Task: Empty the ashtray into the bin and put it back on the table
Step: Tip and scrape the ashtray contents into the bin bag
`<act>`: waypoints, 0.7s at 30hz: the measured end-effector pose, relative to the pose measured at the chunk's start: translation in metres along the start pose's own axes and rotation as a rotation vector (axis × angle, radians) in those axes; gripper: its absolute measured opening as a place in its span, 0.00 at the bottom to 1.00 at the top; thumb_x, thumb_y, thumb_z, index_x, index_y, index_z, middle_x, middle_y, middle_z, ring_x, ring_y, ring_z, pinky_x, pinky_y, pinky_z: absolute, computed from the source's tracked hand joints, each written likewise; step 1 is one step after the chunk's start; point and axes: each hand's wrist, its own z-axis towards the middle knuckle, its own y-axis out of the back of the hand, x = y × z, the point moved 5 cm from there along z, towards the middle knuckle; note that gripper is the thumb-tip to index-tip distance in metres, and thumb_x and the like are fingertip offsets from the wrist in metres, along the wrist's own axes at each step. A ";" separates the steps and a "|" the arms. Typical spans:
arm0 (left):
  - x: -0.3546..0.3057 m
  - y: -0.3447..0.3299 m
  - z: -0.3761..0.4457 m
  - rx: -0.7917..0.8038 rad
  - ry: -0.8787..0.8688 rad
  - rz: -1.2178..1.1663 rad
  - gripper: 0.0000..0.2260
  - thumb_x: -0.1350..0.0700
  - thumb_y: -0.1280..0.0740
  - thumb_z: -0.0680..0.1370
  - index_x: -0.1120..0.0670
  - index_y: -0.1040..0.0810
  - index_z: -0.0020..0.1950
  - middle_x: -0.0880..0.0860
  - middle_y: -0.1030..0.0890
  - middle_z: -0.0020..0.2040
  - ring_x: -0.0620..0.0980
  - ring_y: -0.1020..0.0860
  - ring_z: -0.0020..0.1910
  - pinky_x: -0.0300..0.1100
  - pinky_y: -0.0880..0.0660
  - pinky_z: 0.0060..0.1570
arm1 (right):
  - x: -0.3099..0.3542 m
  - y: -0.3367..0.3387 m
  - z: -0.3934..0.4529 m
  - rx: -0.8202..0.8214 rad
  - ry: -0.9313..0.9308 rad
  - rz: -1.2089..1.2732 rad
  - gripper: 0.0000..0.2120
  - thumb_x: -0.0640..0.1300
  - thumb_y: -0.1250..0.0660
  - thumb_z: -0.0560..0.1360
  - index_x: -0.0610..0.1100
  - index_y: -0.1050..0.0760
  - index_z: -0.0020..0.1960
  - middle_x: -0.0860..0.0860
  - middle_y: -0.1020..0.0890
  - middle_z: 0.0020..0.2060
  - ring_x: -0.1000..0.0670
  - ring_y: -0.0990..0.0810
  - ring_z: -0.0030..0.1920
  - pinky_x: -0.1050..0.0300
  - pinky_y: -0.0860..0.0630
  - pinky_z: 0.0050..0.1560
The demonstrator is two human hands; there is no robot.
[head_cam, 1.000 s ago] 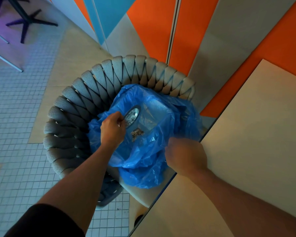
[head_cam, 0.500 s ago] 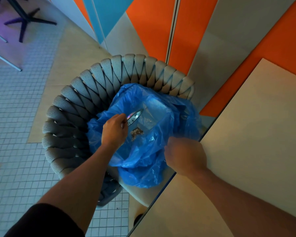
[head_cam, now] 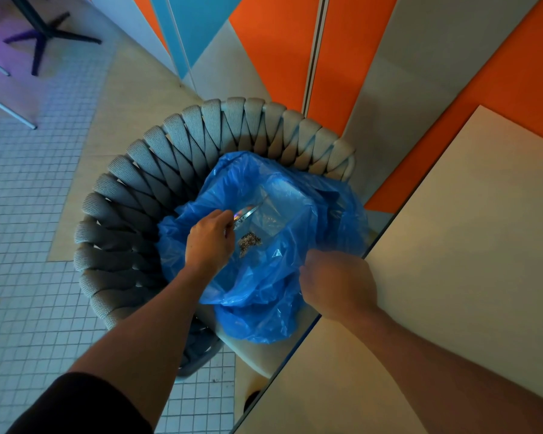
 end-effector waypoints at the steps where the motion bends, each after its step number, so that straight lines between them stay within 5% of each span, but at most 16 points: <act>1: 0.000 0.000 0.000 0.005 0.002 0.003 0.06 0.64 0.35 0.76 0.59 0.27 0.39 0.54 0.25 0.36 0.56 0.27 0.32 0.52 0.26 0.32 | 0.000 0.000 0.000 0.000 0.000 0.002 0.11 0.56 0.37 0.75 0.50 0.24 0.42 0.54 0.20 0.32 0.54 0.24 0.31 0.59 0.25 0.33; 21: -0.006 0.003 -0.002 -0.036 -0.019 0.020 0.08 0.61 0.35 0.78 0.59 0.27 0.38 0.54 0.26 0.35 0.55 0.28 0.31 0.50 0.28 0.29 | -0.001 0.000 0.000 -0.005 0.006 -0.003 0.11 0.56 0.38 0.75 0.50 0.24 0.42 0.54 0.21 0.31 0.54 0.24 0.31 0.59 0.25 0.32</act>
